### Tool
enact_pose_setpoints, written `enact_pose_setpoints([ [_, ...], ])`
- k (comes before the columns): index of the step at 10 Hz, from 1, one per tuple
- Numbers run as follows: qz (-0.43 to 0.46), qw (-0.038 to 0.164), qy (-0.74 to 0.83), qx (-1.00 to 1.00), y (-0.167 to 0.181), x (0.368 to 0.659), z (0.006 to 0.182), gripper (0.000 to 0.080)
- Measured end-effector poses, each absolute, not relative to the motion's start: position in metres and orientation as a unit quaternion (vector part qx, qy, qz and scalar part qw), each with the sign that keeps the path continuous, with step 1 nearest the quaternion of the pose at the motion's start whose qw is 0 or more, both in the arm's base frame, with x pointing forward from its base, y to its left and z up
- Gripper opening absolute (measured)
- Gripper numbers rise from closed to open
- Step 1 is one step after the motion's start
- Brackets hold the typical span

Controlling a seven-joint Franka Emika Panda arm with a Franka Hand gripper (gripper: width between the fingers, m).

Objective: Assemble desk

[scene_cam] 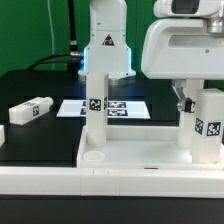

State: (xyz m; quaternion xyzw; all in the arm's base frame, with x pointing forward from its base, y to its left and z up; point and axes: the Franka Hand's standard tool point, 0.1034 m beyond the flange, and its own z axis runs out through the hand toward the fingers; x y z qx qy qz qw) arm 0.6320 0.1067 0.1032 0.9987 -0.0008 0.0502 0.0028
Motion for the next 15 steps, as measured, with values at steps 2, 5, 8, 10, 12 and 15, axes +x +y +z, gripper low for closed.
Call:
enact_pose_setpoints([
  [2, 0.05, 0.008, 0.034, 0.998, 0.103, 0.633, 0.103, 0.0389],
  [5, 0.05, 0.007, 0.013, 0.999, 0.102, 0.633, 0.103, 0.0289],
  [8, 0.05, 0.004, -0.039, 0.998, 0.101, 0.633, 0.103, 0.0289],
  [10, 0.049, 0.001, -0.131, 0.99, 0.096, 0.633, 0.103, 0.0289],
  [12, 0.046, 0.003, -0.21, 0.977, 0.083, 0.632, 0.104, 0.0289],
  [15, 0.047, 0.01, -0.324, 0.945, 0.065, 0.632, 0.104, 0.0295],
])
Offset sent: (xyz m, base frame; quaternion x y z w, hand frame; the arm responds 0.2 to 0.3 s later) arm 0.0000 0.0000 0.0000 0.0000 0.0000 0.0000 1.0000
